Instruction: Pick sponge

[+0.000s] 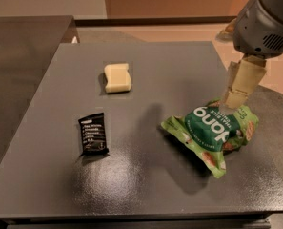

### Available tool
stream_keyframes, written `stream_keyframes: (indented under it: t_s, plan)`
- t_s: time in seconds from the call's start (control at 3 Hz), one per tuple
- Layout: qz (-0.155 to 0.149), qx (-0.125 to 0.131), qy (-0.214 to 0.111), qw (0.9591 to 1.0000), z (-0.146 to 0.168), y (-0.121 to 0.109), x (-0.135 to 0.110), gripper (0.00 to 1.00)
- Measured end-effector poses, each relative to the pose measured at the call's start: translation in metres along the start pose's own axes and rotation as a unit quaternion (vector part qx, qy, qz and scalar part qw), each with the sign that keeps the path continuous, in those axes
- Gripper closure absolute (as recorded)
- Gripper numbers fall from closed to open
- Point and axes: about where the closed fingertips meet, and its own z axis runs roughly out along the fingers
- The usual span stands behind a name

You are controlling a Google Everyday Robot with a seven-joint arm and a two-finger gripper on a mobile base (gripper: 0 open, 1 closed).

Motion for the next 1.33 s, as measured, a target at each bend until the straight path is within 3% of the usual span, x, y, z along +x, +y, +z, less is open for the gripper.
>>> stream_keyframes:
  t_s: [0.67,1.33]
  plan:
    - [-0.024,-0.021,-0.04,0.9987,0.049,-0.043,-0.056,0.0]
    - [-0.043,-0.039,-0.055,0.9968,0.109,-0.083,-0.107,0.0]
